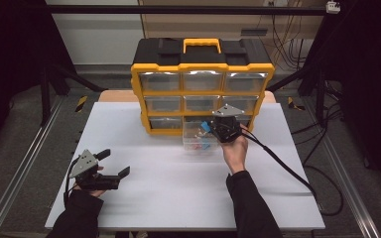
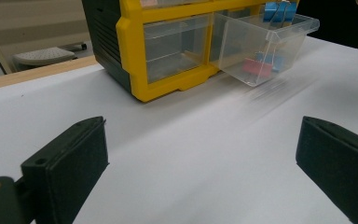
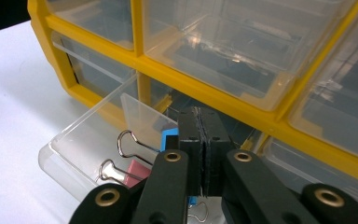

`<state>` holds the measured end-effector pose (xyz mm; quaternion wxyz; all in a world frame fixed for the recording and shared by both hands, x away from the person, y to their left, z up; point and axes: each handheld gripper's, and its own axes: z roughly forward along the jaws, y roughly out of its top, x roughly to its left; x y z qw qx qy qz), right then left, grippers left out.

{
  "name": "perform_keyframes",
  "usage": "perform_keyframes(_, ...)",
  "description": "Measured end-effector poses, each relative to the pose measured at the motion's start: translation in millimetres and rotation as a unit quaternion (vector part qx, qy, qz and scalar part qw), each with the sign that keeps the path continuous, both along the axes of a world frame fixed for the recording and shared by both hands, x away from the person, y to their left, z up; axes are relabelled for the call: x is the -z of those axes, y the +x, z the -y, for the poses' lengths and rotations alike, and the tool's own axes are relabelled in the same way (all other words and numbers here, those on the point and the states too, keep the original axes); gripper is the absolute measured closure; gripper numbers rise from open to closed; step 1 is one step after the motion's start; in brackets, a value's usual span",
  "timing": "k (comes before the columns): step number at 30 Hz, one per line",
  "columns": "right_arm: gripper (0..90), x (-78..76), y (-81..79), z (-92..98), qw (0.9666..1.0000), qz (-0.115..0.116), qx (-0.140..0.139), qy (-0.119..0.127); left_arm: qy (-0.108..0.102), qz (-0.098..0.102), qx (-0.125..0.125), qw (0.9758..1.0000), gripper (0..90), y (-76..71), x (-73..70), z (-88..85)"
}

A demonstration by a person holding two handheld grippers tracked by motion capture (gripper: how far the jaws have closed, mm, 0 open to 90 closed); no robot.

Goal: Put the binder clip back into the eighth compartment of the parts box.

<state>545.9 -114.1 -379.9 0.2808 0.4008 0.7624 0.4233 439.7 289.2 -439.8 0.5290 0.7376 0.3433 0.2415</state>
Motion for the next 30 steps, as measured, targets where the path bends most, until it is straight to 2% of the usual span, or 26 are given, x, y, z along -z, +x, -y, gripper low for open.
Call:
perform_keyframes(4, 89.3, 3.4, 1.0, -2.1, 1.0, -0.006, 0.001, 0.0, 0.0, 0.0, 0.0, 1.0, 1.3, 0.0, -0.1, -0.1)
perform_keyframes(7, 89.3, 6.6, 2.7, -2.3, 0.9999, 0.002, -0.007, -0.011, 0.0, 0.001, 0.0, 1.0, 1.3, -0.1, -0.2, -0.1)
perform_keyframes(13, 89.2, 11.6, 2.7, -6.3, 0.9999, -0.01, -0.002, -0.008, 0.0, 0.001, 0.0, 1.0, 1.3, -0.2, -0.3, -0.2)
perform_keyframes(15, 89.2, 14.1, 3.5, -6.0, 0.9999, -0.005, -0.007, -0.014, 0.0, 0.001, 0.0, 1.0, 1.3, -0.2, -0.4, -0.1)
perform_keyframes(16, 89.2, 15.3, 2.8, -7.1, 0.9999, -0.013, -0.002, -0.009, 0.0, 0.001, 0.0, 1.0, 1.3, -0.2, -0.4, -0.1)
perform_keyframes(20, 89.1, 20.7, 4.0, -5.3, 0.9997, -0.014, -0.006, -0.019, 0.0, 0.0, 0.0, 1.0, 1.3, 0.0, -0.1, 0.0)
perform_keyframes(21, 89.1, 22.0, 3.4, -5.9, 0.9997, -0.022, -0.001, -0.014, 0.0, 0.0, 0.0, 1.0, 1.3, 0.0, -0.1, 0.0)
perform_keyframes(25, 89.1, 25.5, 3.5, -5.3, 0.9995, -0.025, 0.0, -0.018, 0.0, 0.0, 0.0, 1.0, 1.3, -0.1, -0.1, 0.2)
perform_keyframes(30, 88.8, 27.5, 4.4, -4.5, 0.9992, -0.024, -0.01, -0.029, 0.0, 0.001, 0.0, 1.0, 1.3, 0.0, -0.1, -0.1)
